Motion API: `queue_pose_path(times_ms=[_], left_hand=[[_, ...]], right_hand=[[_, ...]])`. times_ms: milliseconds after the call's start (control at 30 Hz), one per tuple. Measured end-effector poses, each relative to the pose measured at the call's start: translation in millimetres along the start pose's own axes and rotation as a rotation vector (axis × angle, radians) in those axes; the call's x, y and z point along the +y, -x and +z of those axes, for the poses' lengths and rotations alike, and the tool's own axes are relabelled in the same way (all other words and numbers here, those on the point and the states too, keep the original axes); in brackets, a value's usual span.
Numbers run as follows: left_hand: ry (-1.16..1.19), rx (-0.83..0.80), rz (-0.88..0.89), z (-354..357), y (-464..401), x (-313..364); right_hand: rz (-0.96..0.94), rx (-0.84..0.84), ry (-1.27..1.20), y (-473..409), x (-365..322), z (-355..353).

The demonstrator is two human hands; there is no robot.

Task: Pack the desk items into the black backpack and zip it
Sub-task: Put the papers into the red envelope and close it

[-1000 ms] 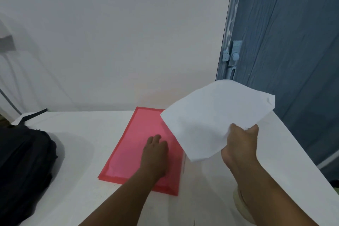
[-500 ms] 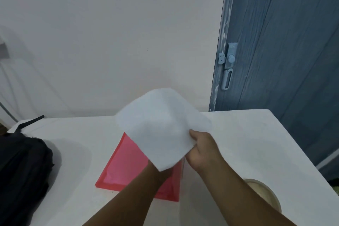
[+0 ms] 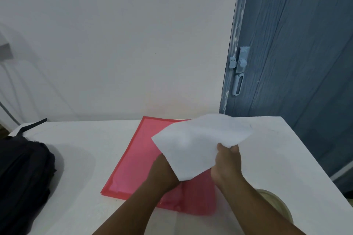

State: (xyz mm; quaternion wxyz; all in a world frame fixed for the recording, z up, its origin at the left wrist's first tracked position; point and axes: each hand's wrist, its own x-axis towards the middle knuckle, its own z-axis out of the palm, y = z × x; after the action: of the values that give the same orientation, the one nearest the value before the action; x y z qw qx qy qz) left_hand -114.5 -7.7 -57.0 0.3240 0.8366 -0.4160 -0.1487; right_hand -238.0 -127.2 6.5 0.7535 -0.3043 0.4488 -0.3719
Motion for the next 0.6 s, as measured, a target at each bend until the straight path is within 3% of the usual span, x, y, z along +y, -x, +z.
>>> queue_pose_path(times_ms=[100, 300, 600], left_hand=[[0.092, 0.084, 0.017, -11.8, 4.9, 7.7], [0.28, 0.077, -0.108, -18.9, 12.9, 7.2], [0.263, 0.136, -0.07, -7.3, 10.6, 10.5]], right_hand=[[-0.144, 0.029, 0.255, -2.4, 10.6, -17.9], [-0.217, 0.23, 0.581, -12.0, -1.8, -47.6], [-0.284, 0.113, 0.836, -23.5, -40.2, -72.3]])
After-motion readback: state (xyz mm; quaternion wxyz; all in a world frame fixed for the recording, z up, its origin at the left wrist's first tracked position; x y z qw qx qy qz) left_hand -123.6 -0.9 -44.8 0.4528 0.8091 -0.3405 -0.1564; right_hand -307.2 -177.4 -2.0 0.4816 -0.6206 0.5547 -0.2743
